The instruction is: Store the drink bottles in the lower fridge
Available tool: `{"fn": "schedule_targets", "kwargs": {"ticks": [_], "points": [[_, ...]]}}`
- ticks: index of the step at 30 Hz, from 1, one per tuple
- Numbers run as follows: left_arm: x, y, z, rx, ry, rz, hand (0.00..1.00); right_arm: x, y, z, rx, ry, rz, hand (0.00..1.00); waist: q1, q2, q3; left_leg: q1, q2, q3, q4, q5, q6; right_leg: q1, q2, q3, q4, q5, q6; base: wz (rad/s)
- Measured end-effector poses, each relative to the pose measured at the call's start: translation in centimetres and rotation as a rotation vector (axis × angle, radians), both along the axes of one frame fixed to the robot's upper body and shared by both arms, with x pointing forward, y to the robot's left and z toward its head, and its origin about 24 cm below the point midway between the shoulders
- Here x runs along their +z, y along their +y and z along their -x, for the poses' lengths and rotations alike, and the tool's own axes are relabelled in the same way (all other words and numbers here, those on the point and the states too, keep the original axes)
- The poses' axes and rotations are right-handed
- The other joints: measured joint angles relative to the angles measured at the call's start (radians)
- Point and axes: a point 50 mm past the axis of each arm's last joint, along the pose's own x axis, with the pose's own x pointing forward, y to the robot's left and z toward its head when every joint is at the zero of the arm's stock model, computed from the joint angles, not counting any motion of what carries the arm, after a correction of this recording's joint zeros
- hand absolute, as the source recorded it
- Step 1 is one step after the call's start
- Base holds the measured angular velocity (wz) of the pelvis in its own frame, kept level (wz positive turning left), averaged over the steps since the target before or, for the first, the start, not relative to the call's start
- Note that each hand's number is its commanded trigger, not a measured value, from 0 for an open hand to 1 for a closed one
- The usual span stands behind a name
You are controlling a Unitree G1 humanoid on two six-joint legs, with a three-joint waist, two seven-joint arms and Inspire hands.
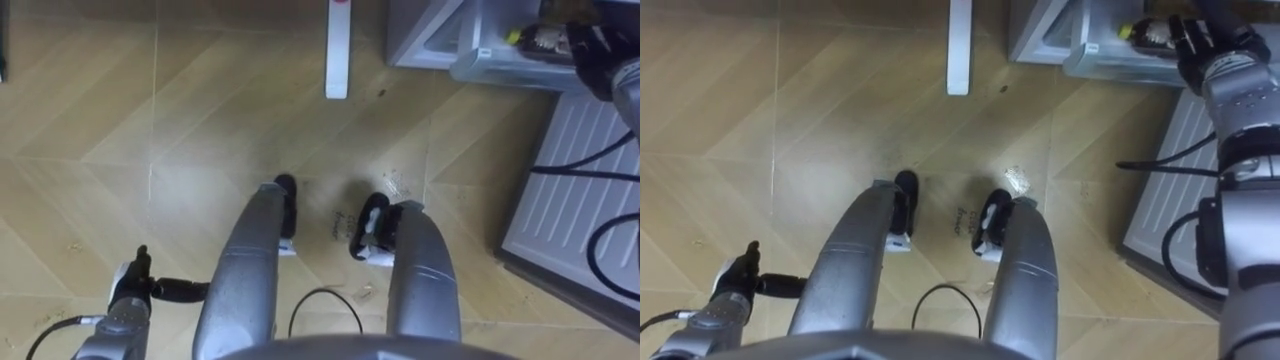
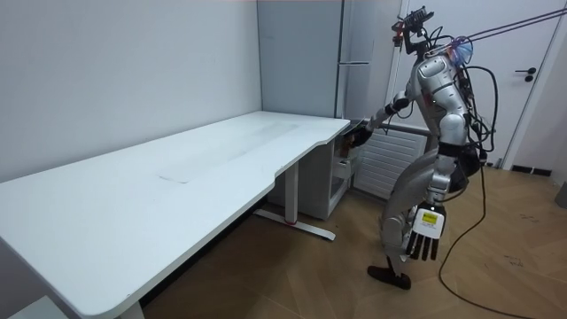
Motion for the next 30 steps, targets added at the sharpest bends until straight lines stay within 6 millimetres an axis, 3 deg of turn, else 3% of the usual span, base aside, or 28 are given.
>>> {"fn": "schedule_targets", "kwargs": {"ticks": [21, 30], "points": [[0.0, 0.0, 0.1, 0.002, 0.005, 0.018, 0.0, -0.7, -0.2, 0.5, 0.016, 0.046, 0.053, 0.0, -0.003, 0.001, 0.0002, 0.047, 0.004, 0.014, -0.049, 0.003, -0.002, 0.044, -0.004, -0.012, -0.043, 0.006, -0.004, 0.0], [0.2, 0.5, 0.2, 0.017, -0.003, 0.015, 0.0, -1.6, -0.4, 1.2, 0.033, 0.052, 0.053, 0.0, 0.0, 0.002, -0.0003, 0.066, 0.012, 0.012, -0.055, 0.003, -0.002, 0.073, 0.011, -0.013, -0.063, 0.008, 0.0, 0.0]]}}
